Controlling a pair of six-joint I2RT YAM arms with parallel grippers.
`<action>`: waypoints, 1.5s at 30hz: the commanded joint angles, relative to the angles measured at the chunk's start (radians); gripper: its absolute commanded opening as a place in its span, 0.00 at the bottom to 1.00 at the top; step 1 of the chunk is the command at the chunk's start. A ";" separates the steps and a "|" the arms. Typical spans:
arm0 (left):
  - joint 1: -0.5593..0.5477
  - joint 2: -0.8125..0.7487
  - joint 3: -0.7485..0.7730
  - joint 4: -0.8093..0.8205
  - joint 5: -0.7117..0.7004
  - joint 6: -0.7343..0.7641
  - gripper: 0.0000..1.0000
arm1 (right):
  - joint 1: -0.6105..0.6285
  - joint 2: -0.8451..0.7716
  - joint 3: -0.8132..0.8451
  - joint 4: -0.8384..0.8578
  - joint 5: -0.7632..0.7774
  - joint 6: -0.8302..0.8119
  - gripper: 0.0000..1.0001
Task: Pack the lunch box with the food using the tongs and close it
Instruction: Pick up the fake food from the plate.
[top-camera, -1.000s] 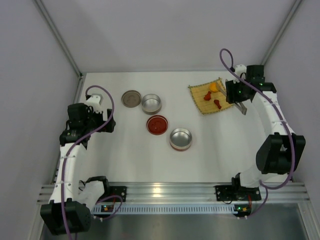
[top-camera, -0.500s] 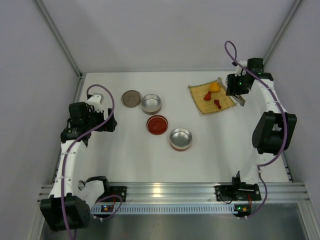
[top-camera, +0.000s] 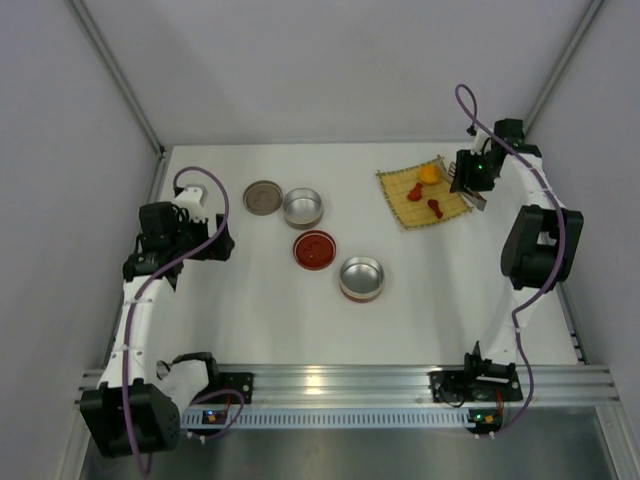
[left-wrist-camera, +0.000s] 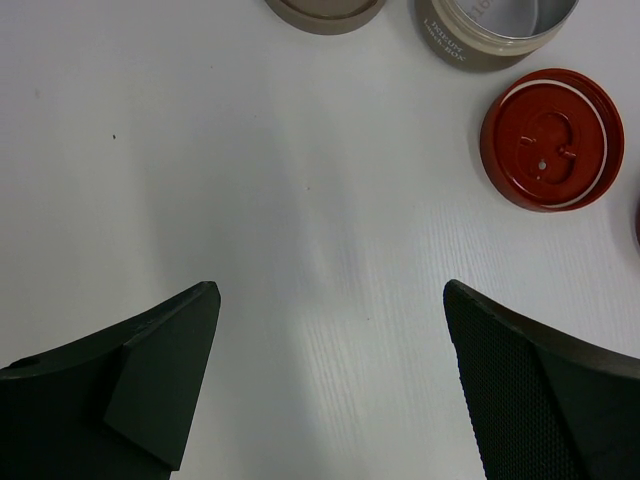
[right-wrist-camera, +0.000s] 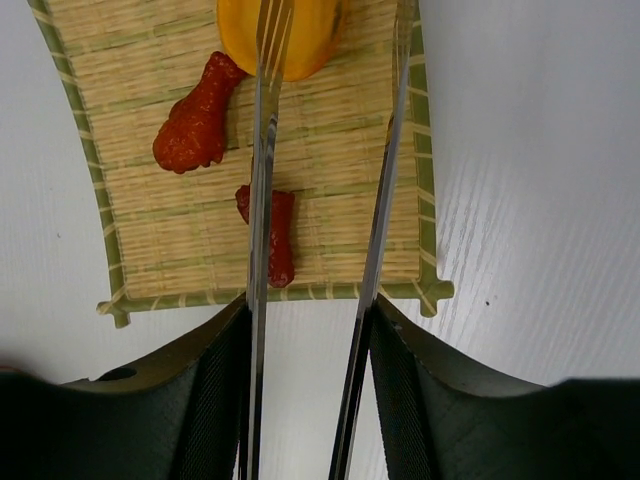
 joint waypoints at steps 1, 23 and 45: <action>0.001 0.015 0.032 0.059 0.001 -0.011 0.98 | -0.013 0.014 0.071 0.012 -0.048 0.025 0.46; 0.002 0.037 0.020 0.074 -0.022 -0.015 0.98 | -0.052 0.063 0.100 -0.010 -0.154 0.094 0.30; 0.001 0.015 0.057 0.023 -0.016 0.009 0.99 | -0.014 -0.121 0.149 -0.116 -0.362 0.197 0.00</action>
